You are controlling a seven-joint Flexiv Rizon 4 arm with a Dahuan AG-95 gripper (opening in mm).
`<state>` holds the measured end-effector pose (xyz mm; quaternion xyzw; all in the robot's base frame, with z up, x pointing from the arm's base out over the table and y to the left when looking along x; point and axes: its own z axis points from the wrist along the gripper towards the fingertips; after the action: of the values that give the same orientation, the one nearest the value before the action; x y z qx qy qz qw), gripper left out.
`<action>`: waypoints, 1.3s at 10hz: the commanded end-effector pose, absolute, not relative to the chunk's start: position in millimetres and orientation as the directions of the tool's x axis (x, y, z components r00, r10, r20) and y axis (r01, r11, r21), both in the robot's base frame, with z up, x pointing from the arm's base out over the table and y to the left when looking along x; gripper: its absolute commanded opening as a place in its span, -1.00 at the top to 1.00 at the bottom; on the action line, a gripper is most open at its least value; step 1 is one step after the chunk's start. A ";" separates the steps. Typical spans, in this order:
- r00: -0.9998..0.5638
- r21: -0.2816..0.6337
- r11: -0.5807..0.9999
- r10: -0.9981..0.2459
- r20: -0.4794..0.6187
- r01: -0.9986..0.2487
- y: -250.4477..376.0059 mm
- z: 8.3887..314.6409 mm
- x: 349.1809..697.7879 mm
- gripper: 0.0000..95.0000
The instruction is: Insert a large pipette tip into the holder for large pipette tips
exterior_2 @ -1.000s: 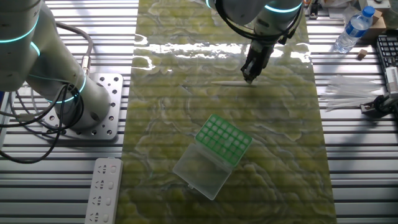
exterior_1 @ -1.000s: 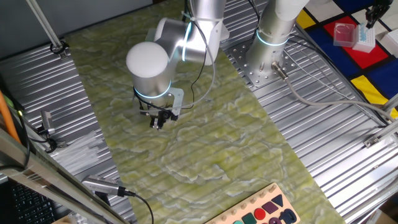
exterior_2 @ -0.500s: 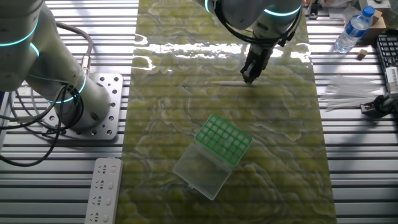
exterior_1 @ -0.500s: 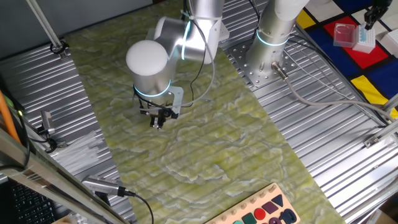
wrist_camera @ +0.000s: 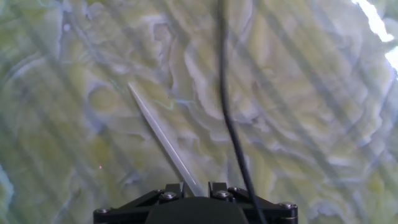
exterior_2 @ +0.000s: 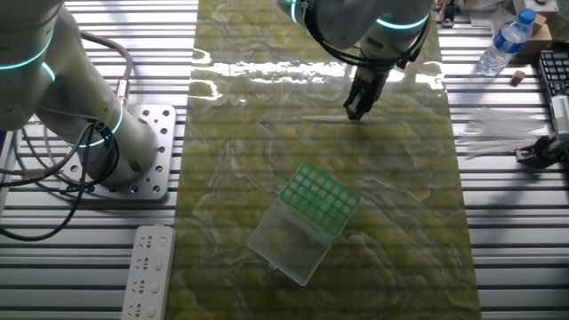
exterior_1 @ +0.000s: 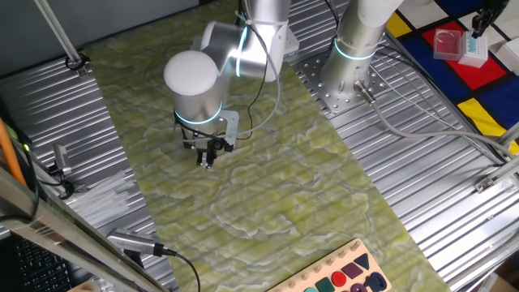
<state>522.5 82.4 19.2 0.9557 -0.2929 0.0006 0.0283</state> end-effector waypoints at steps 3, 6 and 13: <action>0.834 0.046 -0.833 -0.552 0.018 -0.552 83.3 15.4 522.8 0.60; 0.842 0.042 -0.841 -0.538 0.021 -0.539 83.1 15.3 522.8 0.60; 0.836 0.031 -0.836 -0.548 0.032 -0.548 76.8 16.3 523.2 0.60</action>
<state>523.0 76.7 17.2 0.9579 -0.2863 0.0100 0.0204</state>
